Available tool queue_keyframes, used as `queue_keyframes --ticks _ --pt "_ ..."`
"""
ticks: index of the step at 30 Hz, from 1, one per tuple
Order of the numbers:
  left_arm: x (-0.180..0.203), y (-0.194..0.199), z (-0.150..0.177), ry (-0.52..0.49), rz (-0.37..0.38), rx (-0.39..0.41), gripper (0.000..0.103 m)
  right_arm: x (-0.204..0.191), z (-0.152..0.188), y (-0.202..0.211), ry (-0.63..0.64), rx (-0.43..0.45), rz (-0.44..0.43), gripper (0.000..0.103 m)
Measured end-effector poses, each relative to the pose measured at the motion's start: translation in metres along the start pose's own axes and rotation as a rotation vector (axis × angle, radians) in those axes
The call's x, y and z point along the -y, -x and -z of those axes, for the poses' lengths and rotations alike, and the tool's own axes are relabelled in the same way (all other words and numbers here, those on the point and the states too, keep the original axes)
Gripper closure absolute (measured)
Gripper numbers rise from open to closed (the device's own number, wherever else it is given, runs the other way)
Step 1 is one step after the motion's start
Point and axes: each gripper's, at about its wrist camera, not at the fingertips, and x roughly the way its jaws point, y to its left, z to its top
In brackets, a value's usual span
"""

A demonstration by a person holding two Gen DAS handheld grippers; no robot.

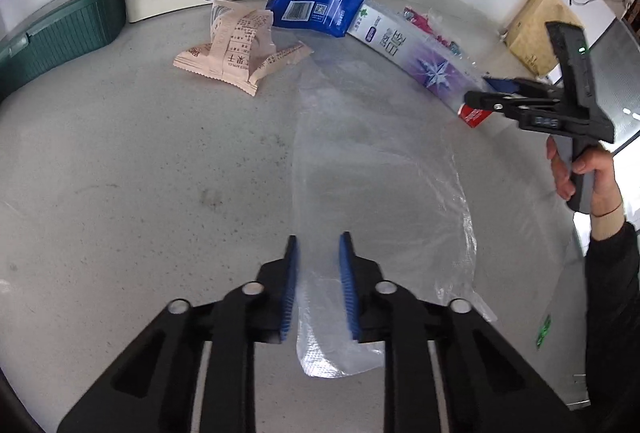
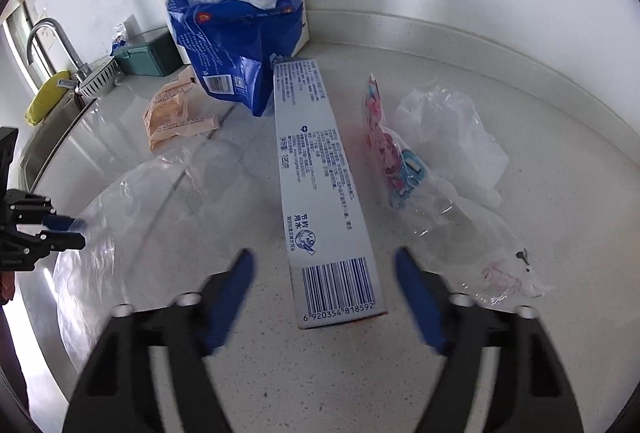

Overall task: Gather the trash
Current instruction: 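Grasp the Colgate box with right gripper while left gripper grasps the clear bag, then carry the Colgate box and clear bag down over the mesh bin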

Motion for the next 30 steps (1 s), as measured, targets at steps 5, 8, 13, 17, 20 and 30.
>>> queue_keyframes --ticks 5,8,13,17,20,30 --pt "0.002 0.009 0.01 0.003 0.033 0.018 0.096 -0.008 0.003 -0.008 0.032 -0.039 0.051 0.059" --pt "0.008 0.016 0.014 0.001 0.063 0.027 0.097 -0.009 0.005 -0.008 0.024 -0.029 0.05 0.059" --pt "0.021 0.039 0.023 0.008 0.123 0.072 0.098 -0.014 0.01 -0.005 0.024 0.0 0.061 0.061" --pt "0.03 0.052 0.031 0.009 0.151 0.087 0.098 -0.016 0.022 0.01 0.008 0.043 0.059 0.061" --pt "0.033 0.064 0.044 0.013 0.162 0.108 0.098 -0.022 0.035 0.025 -0.001 0.068 0.041 0.061" --pt "0.044 0.109 0.104 0.039 0.175 0.145 0.098 -0.047 0.102 0.098 0.002 0.129 0.023 0.061"
